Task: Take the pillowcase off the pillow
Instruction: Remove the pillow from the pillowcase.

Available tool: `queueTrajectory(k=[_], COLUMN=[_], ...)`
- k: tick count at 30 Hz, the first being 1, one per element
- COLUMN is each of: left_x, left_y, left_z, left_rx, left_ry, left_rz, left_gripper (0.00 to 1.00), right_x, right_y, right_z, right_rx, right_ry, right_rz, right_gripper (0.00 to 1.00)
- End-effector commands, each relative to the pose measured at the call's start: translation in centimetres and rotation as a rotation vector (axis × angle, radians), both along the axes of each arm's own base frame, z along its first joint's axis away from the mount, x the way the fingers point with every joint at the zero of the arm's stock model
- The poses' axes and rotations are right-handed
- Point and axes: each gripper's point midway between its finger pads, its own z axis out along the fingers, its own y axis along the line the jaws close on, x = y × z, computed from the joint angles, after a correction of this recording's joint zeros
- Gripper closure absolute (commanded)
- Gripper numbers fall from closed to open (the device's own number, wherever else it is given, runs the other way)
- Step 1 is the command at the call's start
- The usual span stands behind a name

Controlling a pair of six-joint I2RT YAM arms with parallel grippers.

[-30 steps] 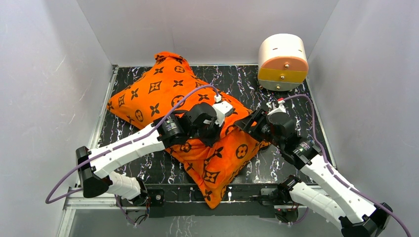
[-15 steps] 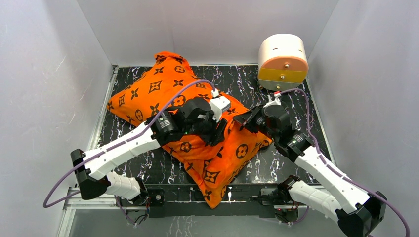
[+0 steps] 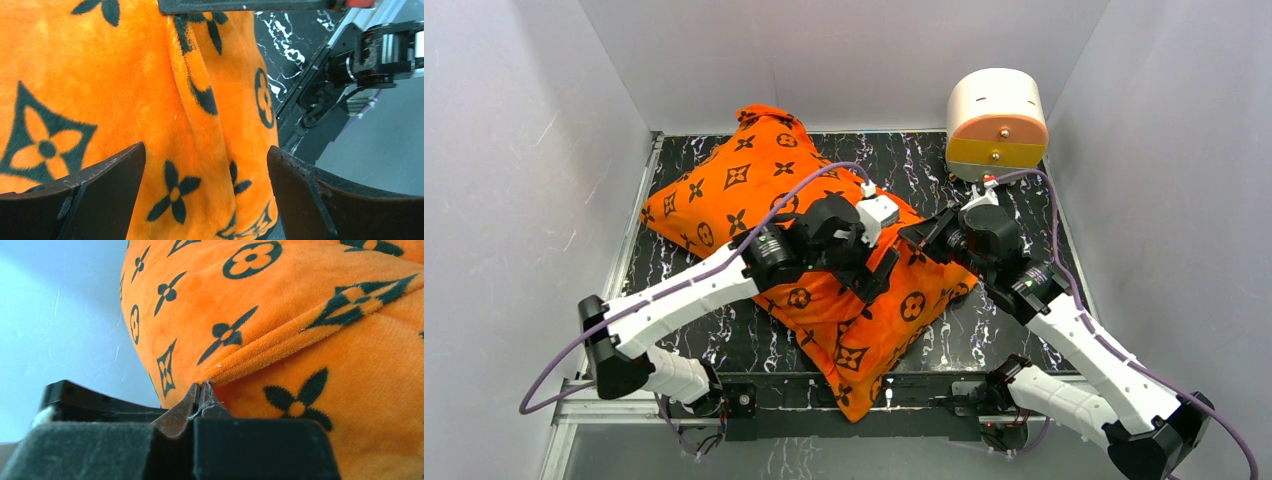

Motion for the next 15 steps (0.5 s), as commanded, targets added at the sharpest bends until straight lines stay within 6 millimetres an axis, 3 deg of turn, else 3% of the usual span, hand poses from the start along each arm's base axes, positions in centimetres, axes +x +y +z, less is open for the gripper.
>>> queueTrajectory(k=[1, 6, 13, 15], left_x=[2.0, 5.0, 6.6, 6.8], left_y=[-0.8, -0.5, -0.4, -0.3], left_z=[0.4, -0.5, 0.5, 0.6], left_rx=[0.015, 0.073, 0.007, -0.012], left_ry=[-0.063, -0.143, -0.174, -0.161], left_rz=[0.029, 0.152, 0.246, 0.239], left_gripper=[0.11, 0.19, 0.70, 0.79], right_x=[1.1, 1.2, 1.8, 2.0], right_y=[0.2, 0.4, -0.3, -0.3], right_z=[7.6, 7.1, 4.8, 4.3], right_rx=[0.105, 0.099, 0.063, 0.041], right_ry=[-0.176, -0.156, -0.106, -0.090], right_rz=[-0.012, -0.010, -0.060, -0.056], right_gripper=[1.00, 1.00, 1.00, 1.00])
